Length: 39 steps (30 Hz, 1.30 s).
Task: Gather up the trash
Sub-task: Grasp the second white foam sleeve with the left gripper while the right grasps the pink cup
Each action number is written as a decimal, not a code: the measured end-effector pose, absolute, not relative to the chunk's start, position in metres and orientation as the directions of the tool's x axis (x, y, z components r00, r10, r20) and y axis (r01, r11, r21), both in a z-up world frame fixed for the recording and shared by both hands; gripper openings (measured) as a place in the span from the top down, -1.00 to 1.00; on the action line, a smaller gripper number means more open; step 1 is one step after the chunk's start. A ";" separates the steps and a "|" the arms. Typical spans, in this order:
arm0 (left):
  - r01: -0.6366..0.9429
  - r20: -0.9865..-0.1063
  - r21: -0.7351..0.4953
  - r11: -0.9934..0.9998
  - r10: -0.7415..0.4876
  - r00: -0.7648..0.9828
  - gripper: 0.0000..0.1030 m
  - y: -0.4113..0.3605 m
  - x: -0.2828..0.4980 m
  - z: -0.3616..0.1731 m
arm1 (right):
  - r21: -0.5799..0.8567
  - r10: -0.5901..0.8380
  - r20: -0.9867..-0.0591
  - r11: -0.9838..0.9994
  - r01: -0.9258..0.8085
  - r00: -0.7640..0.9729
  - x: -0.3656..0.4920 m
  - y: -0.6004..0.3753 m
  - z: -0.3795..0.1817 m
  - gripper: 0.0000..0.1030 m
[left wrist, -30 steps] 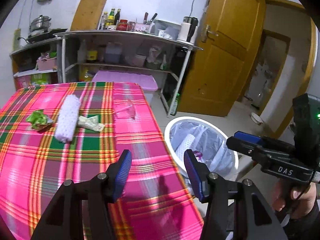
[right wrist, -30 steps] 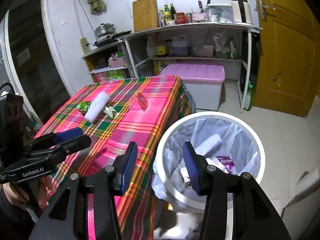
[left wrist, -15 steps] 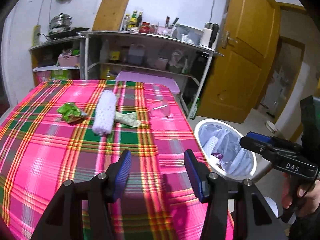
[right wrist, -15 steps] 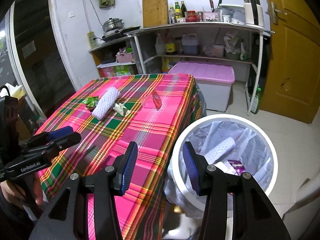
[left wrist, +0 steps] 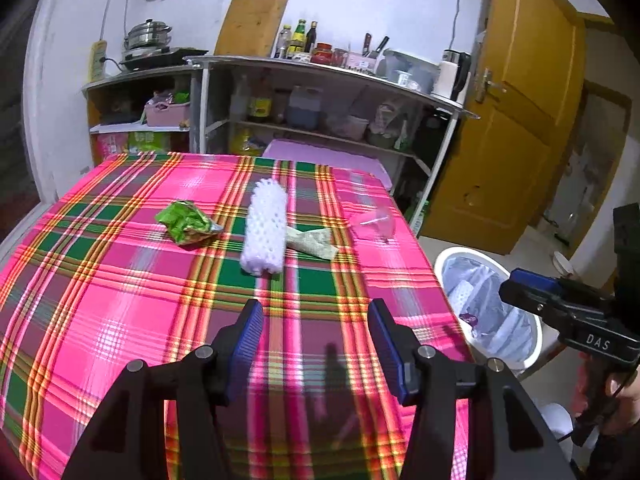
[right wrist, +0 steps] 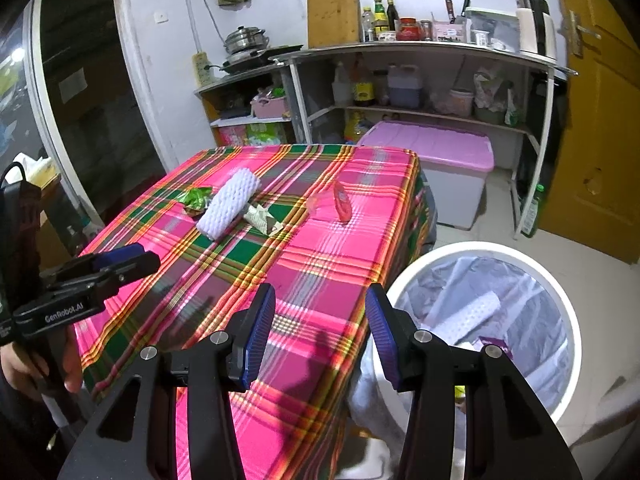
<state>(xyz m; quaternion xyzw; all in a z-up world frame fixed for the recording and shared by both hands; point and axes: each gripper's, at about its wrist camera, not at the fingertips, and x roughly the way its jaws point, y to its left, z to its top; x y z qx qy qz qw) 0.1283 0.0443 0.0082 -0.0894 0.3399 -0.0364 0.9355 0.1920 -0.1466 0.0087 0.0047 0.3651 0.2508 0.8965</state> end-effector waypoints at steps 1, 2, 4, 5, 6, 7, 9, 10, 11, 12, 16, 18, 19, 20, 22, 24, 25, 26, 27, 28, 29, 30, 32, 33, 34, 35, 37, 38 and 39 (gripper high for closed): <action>0.001 -0.633 -0.196 0.981 -0.128 0.764 -0.05 0.048 0.132 0.008 | 0.187 0.452 -0.654 0.873 -0.450 0.606 0.195 -0.144 0.009 0.06; -0.002 -0.634 -0.197 0.980 -0.126 0.763 -0.05 0.051 0.133 0.007 | 0.184 0.452 -0.656 0.872 -0.453 0.604 0.197 -0.141 0.008 0.05; -0.011 -0.641 -0.196 0.981 -0.119 0.759 -0.05 0.056 0.141 0.006 | 0.180 0.454 -0.657 0.870 -0.459 0.602 0.203 -0.137 0.008 0.03; -0.013 -0.643 -0.195 0.981 -0.118 0.757 -0.05 0.057 0.143 0.005 | 0.179 0.455 -0.658 0.869 -0.462 0.600 0.206 -0.135 0.008 0.02; -0.015 -0.645 -0.195 0.981 -0.117 0.755 -0.05 0.059 0.146 0.004 | 0.177 0.456 -0.659 0.867 -0.466 0.599 0.208 -0.133 0.008 -0.01; -0.018 -0.648 -0.193 0.981 -0.114 0.754 -0.05 0.061 0.151 0.003 | 0.174 0.456 -0.659 0.866 -0.469 0.597 0.211 -0.130 0.009 -0.03; -0.020 -0.650 -0.191 0.981 -0.111 0.752 -0.05 0.063 0.157 0.002 | 0.171 0.457 -0.661 0.864 -0.473 0.595 0.215 -0.127 0.008 -0.08; -0.019 -0.652 -0.189 0.982 -0.111 0.750 -0.05 0.064 0.162 0.001 | 0.171 0.459 -0.661 0.863 -0.476 0.593 0.219 -0.125 0.007 -0.08; -0.019 -0.654 -0.187 0.982 -0.110 0.749 -0.05 0.066 0.166 0.000 | 0.170 0.459 -0.662 0.862 -0.477 0.592 0.222 -0.123 0.007 -0.09; -0.019 -0.655 -0.184 0.983 -0.108 0.748 -0.05 0.066 0.170 -0.001 | 0.168 0.458 -0.663 0.862 -0.479 0.592 0.223 -0.122 0.006 -0.09; -0.023 -0.664 -0.179 0.984 -0.104 0.740 -0.05 0.070 0.190 -0.005 | 0.149 0.447 -0.673 0.862 -0.484 0.589 0.236 -0.114 0.003 -0.09; -0.025 -0.671 -0.177 0.984 -0.102 0.734 -0.05 0.073 0.200 -0.009 | 0.142 0.443 -0.678 0.862 -0.486 0.587 0.243 -0.111 0.002 -0.09; -0.026 -0.674 -0.177 0.984 -0.102 0.731 -0.05 0.074 0.205 -0.011 | 0.138 0.439 -0.680 0.863 -0.486 0.587 0.247 -0.109 0.001 -0.09; -0.027 -0.678 -0.177 0.984 -0.102 0.728 -0.05 0.075 0.210 -0.013 | 0.137 0.438 -0.681 0.863 -0.486 0.586 0.250 -0.107 0.000 -0.09; -0.032 -0.689 -0.176 0.984 -0.100 0.718 -0.05 0.076 0.219 -0.018 | 0.138 0.437 -0.683 0.864 -0.485 0.586 0.255 -0.104 -0.001 -0.09; -0.034 -0.697 -0.180 0.983 -0.103 0.710 -0.05 0.078 0.226 -0.022 | 0.137 0.435 -0.686 0.864 -0.484 0.583 0.262 -0.102 -0.004 -0.09; -0.035 -0.702 -0.183 0.982 -0.106 0.705 -0.04 0.078 0.230 -0.025 | 0.135 0.433 -0.689 0.865 -0.483 0.581 0.266 -0.100 -0.006 -0.09; -0.038 -0.709 -0.186 0.982 -0.108 0.697 -0.03 0.078 0.234 -0.029 | 0.133 0.430 -0.692 0.866 -0.483 0.580 0.269 -0.098 -0.007 -0.09; -0.039 -0.714 -0.189 0.981 -0.110 0.692 0.00 0.079 0.237 -0.031 | 0.133 0.429 -0.693 0.865 -0.483 0.579 0.273 -0.097 -0.008 -0.09; -0.038 -0.718 -0.190 0.981 -0.112 0.687 0.08 0.080 0.240 -0.033 | 0.133 0.430 -0.694 0.865 -0.484 0.578 0.275 -0.096 -0.009 -0.09; -0.038 -0.722 -0.188 0.982 -0.112 0.683 0.18 0.080 0.243 -0.034 | 0.132 0.430 -0.695 0.864 -0.485 0.576 0.278 -0.094 -0.010 -0.10; -0.039 -0.727 -0.183 0.982 -0.109 0.678 0.24 0.079 0.246 -0.037 | 0.130 0.428 -0.696 0.864 -0.486 0.576 0.281 -0.092 -0.011 -0.13; -0.039 -0.739 -0.182 0.983 -0.110 0.664 0.38 0.080 0.251 -0.041 | 0.125 0.423 -0.702 0.866 -0.485 0.574 0.288 -0.089 -0.014 -0.18; -0.036 -0.742 -0.186 0.982 -0.116 0.660 0.39 0.079 0.252 -0.043 | 0.124 0.421 -0.704 0.866 -0.484 0.572 0.291 -0.088 -0.016 -0.18; -0.034 -0.742 -0.189 0.981 -0.120 0.660 0.43 0.079 0.252 -0.044 | 0.122 0.418 -0.707 0.866 -0.484 0.571 0.295 -0.087 -0.017 -0.18; -0.032 -0.741 -0.191 0.981 -0.122 0.661 0.45 0.079 0.252 -0.045 | 0.118 0.415 -0.708 0.868 -0.483 0.571 0.298 -0.086 -0.019 -0.18; -0.030 -0.736 -0.197 0.980 -0.128 0.664 0.48 0.080 0.250 -0.045 | 0.114 0.408 -0.712 0.870 -0.479 0.571 0.303 -0.083 -0.021 -0.18; -0.030 -0.734 -0.204 0.979 -0.133 0.666 0.49 0.081 0.249 -0.044 | 0.110 0.404 -0.715 0.871 -0.480 0.570 0.307 -0.081 -0.022 -0.18; -0.030 -0.731 -0.214 0.976 -0.140 0.668 0.50 0.083 0.248 -0.044 | 0.107 0.402 -0.717 0.871 -0.480 0.570 0.309 -0.079 -0.022 -0.18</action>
